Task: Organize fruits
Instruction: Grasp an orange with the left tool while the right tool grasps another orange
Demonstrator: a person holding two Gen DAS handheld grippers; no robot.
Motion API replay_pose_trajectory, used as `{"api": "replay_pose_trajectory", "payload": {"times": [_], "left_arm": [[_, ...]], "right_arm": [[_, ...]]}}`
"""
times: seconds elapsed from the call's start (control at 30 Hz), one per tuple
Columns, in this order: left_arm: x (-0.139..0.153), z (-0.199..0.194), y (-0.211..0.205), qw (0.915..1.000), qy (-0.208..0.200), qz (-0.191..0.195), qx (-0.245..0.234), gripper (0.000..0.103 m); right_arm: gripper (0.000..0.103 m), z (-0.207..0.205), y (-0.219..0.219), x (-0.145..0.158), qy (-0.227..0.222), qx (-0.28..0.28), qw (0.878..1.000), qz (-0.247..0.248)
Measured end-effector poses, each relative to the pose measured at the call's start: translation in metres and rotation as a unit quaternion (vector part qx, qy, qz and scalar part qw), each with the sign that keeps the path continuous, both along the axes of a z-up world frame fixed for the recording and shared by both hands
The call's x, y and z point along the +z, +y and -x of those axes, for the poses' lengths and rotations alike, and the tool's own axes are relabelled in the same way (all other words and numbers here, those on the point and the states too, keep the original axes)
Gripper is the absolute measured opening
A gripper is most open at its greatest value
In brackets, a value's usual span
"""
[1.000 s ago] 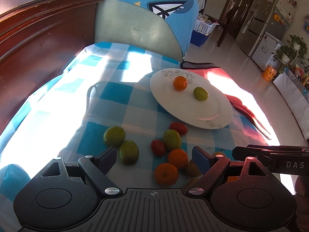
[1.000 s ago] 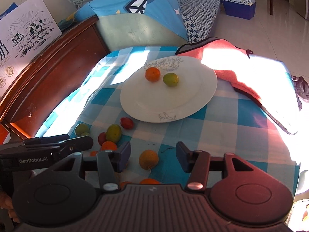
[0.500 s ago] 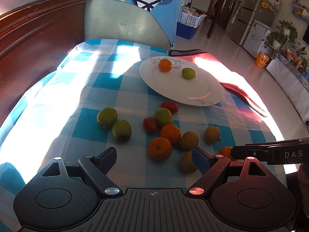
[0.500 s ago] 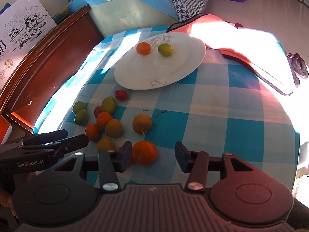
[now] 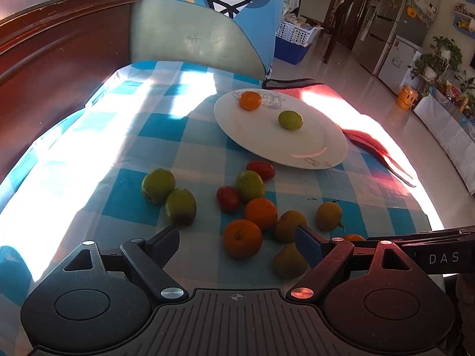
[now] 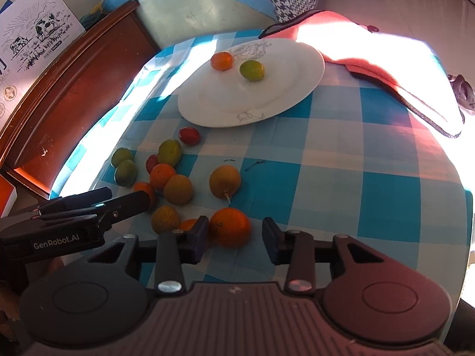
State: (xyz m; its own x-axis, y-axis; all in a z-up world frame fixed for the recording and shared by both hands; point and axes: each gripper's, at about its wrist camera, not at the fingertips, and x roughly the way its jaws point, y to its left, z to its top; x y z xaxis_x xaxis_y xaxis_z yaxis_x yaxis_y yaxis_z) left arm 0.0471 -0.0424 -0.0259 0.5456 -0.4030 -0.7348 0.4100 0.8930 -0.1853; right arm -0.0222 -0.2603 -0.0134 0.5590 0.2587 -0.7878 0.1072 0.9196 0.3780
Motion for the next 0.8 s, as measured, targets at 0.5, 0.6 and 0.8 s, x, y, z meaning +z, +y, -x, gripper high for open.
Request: {"api": "replay_pose_trajectory", "payload": {"times": [0.5,0.6,0.8], "left_arm": [[-0.015,-0.010,-0.004,0.9987,0.012,-0.031,0.038,0.084],[-0.016,-0.009,-0.010,0.9984,0.002,-0.049,0.027,0.084],[-0.017,-0.002,-0.021,0.9968,-0.025,-0.076,-0.005,0.059]], "right_arm": [[0.037,-0.005,-0.002,-0.004,0.019,-0.024,0.999,-0.015],[0.037,-0.005,-0.001,-0.004,0.019,-0.023,0.999,-0.011],[0.033,-0.005,0.002,-0.003,0.014,-0.016,1.000,0.007]]}}
